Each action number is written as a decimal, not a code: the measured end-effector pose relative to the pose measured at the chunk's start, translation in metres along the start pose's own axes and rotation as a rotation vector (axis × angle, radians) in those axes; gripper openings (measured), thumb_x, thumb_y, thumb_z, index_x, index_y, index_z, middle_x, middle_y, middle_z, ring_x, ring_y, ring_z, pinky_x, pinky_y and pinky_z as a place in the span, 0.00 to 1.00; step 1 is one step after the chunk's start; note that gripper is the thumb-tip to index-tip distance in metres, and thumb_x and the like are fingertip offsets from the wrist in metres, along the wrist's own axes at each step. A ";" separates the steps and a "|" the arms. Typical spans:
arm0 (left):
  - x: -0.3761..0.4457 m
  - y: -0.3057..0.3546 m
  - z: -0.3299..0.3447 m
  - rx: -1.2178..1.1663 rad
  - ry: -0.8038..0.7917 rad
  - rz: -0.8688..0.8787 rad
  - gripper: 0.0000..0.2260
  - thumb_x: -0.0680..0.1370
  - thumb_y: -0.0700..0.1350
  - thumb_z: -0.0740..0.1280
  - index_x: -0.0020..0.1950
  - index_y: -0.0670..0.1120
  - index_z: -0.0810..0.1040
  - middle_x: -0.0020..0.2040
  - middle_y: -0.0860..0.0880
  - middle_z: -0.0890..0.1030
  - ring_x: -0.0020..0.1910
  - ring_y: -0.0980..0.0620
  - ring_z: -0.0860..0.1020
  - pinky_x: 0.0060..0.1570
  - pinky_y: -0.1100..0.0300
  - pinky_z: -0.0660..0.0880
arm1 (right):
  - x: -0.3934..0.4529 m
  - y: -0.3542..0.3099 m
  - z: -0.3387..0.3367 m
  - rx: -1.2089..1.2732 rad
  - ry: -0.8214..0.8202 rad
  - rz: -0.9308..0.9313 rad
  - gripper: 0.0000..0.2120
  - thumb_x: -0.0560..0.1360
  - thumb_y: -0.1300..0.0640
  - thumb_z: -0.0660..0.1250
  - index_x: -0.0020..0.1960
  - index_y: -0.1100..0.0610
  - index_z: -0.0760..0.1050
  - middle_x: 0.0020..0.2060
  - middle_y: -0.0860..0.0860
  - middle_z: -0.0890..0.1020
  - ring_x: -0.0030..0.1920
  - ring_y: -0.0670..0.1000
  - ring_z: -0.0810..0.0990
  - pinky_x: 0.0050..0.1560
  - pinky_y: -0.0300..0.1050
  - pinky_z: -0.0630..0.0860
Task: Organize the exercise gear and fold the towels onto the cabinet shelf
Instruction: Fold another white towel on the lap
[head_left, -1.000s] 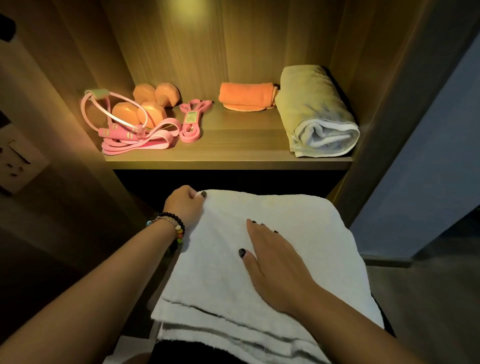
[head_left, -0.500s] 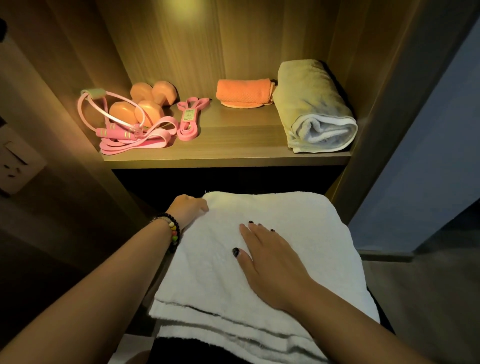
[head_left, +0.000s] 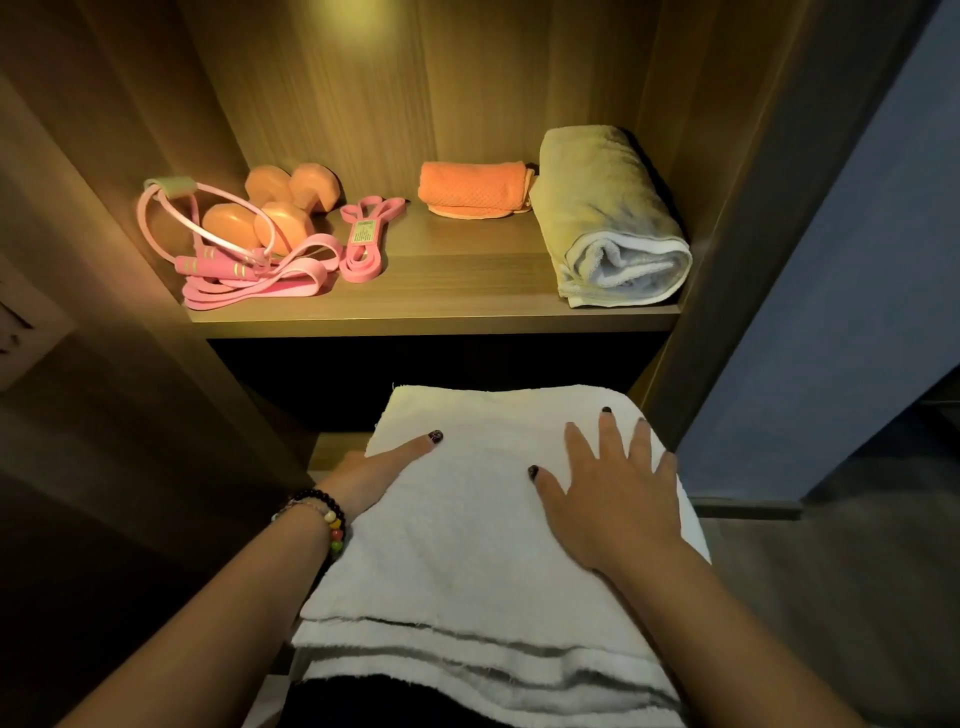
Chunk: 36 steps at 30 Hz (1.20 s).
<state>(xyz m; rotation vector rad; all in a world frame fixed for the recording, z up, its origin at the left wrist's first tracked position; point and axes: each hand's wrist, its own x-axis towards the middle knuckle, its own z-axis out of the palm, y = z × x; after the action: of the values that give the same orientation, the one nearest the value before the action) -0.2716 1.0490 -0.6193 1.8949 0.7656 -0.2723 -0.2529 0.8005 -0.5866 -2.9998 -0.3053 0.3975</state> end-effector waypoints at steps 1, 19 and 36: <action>-0.002 0.000 -0.001 -0.020 0.011 -0.001 0.41 0.58 0.74 0.70 0.50 0.38 0.79 0.32 0.46 0.71 0.31 0.50 0.69 0.36 0.58 0.65 | 0.001 0.007 -0.001 0.047 -0.036 0.024 0.34 0.77 0.32 0.42 0.78 0.45 0.39 0.78 0.54 0.37 0.76 0.63 0.36 0.74 0.64 0.41; -0.033 -0.021 -0.030 -0.232 -0.417 -0.101 0.23 0.75 0.53 0.68 0.62 0.38 0.75 0.58 0.34 0.78 0.52 0.38 0.77 0.54 0.50 0.73 | 0.005 0.050 -0.032 1.118 -0.315 0.372 0.32 0.64 0.49 0.78 0.61 0.63 0.72 0.49 0.58 0.82 0.48 0.60 0.82 0.48 0.53 0.80; -0.085 0.048 0.009 -0.616 -0.268 0.419 0.28 0.68 0.41 0.70 0.69 0.50 0.71 0.60 0.45 0.81 0.57 0.42 0.81 0.50 0.47 0.78 | -0.026 -0.002 -0.130 0.943 0.006 -0.209 0.17 0.66 0.55 0.74 0.54 0.48 0.75 0.47 0.47 0.79 0.46 0.46 0.78 0.44 0.43 0.76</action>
<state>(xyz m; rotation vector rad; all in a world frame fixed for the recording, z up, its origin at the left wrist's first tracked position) -0.3059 0.9952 -0.5449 1.3491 0.2166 -0.0154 -0.2430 0.7876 -0.4548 -2.0276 -0.3100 0.3702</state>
